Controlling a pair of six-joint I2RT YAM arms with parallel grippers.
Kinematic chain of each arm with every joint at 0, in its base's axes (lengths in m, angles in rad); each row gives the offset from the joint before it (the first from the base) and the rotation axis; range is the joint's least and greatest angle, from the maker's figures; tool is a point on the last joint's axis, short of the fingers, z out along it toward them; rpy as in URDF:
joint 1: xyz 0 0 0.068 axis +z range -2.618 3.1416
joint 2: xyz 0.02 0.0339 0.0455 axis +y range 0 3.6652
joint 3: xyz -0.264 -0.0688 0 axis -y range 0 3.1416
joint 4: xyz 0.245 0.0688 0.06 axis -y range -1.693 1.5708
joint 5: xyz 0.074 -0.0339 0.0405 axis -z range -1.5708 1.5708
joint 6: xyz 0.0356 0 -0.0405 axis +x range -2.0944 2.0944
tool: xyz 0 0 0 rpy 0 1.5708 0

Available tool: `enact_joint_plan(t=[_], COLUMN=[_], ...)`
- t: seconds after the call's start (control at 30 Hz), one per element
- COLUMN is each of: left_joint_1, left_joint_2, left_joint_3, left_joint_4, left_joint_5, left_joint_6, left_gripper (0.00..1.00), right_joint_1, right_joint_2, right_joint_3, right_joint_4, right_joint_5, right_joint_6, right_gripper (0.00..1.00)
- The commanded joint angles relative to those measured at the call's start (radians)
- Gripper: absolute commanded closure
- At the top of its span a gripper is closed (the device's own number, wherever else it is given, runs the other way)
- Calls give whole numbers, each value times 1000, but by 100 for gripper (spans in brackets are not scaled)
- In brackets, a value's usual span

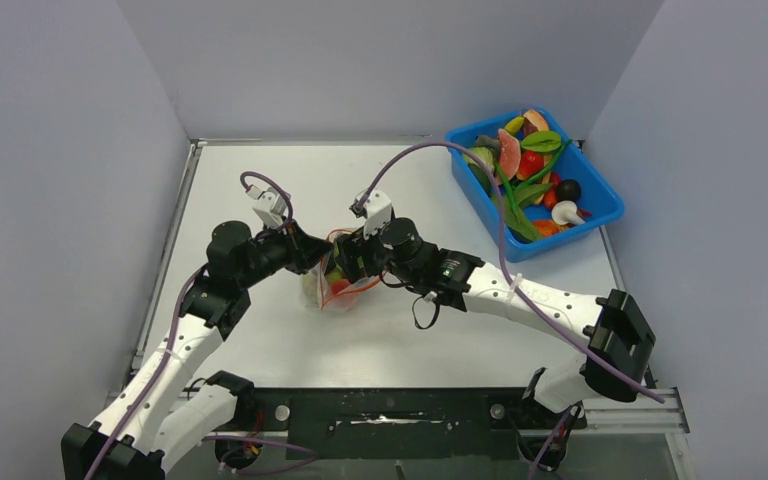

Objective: Place the food in the zip-top bag and seal the zipper
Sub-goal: Place the fake fruit in the zipper food storage bag.

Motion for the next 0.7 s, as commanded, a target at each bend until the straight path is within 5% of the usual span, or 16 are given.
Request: enact_joint_plan(t=[0.0,0.27,0.67], left_joint_1=[0,0,-1], left_joint_2=[-23,-18,-29], left_joint_3=[7,16,9], left_joint_4=[68,63,78], left_joint_5=[4,12,93], left_joint_6=[-3,21,73], left_gripper=[100,100,100], right_joint_1=[8,10,5], right_joint_2=[-15,-52,-175], right_joint_3=[50,48,70], right_joint_4=[11,2,-210], right_joint_5=[15,-8,-137], right_joint_6=[-25,-41,-298], right_gripper=[26,24,29])
